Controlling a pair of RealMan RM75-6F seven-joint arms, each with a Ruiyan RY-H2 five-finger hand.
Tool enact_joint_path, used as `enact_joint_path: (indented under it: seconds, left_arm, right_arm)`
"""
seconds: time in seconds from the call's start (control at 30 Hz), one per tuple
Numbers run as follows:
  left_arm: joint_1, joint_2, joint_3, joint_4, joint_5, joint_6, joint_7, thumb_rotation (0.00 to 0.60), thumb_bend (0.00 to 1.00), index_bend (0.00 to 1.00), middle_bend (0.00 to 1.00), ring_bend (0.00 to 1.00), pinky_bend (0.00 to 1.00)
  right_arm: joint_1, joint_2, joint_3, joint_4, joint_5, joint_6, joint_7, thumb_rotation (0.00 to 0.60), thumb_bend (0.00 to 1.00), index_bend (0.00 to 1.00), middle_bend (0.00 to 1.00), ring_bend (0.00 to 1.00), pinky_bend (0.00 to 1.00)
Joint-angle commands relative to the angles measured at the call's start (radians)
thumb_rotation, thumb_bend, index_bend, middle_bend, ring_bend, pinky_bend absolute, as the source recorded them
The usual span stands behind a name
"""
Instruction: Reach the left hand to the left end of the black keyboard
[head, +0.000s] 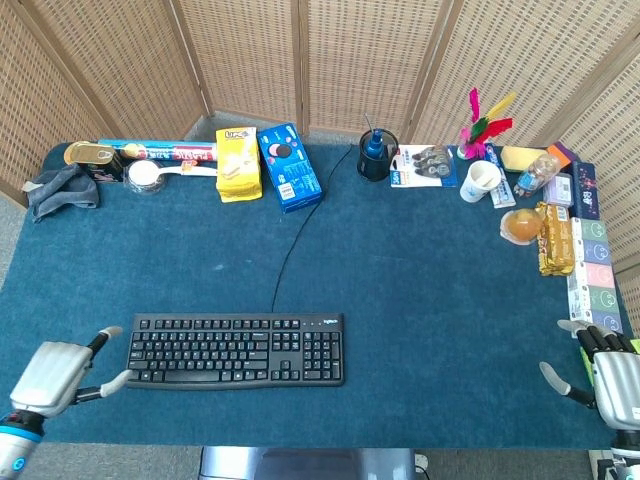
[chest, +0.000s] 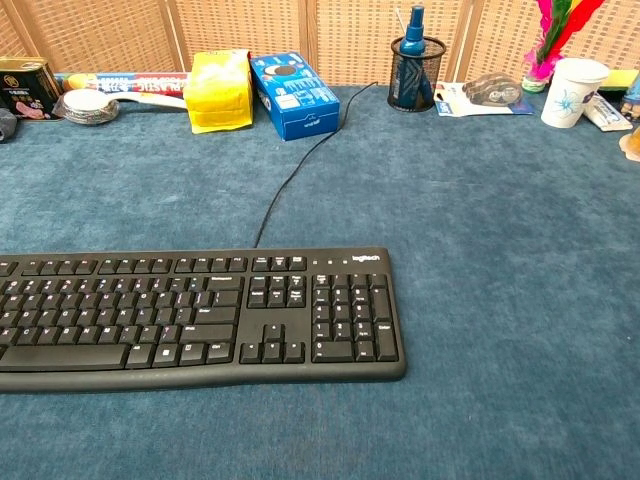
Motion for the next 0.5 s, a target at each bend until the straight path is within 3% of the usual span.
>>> enact_joint_path:
  seconds: [0.03, 0.33, 0.5]
  left_arm:
    - [-0.021, -0.029, -0.002, -0.002, -0.023, -0.035, -0.003, 0.000, 0.15, 0.20, 1.00, 1.00, 1.00]
    - [-0.083, -0.118, -0.002, 0.045, -0.091, -0.162, -0.051, 0.000, 0.15, 0.20, 1.00, 1.00, 1.00]
    - [-0.095, -0.142, -0.003, 0.065, -0.117, -0.177, -0.044, 0.000, 0.15, 0.20, 1.00, 1.00, 1.00]
  right_arm:
    - [0.000, -0.001, 0.000, 0.000, 0.000, -0.001, 0.000, 0.000, 0.30, 0.26, 0.31, 0.30, 0.30]
    - [-0.008, -0.001, 0.001, 0.005, 0.018, -0.005, -0.004, 0.000, 0.30, 0.26, 0.31, 0.30, 0.30]
    - [-0.012, -0.001, 0.000, 0.008, 0.024, -0.008, -0.005, 0.000, 0.30, 0.26, 0.31, 0.30, 0.30]
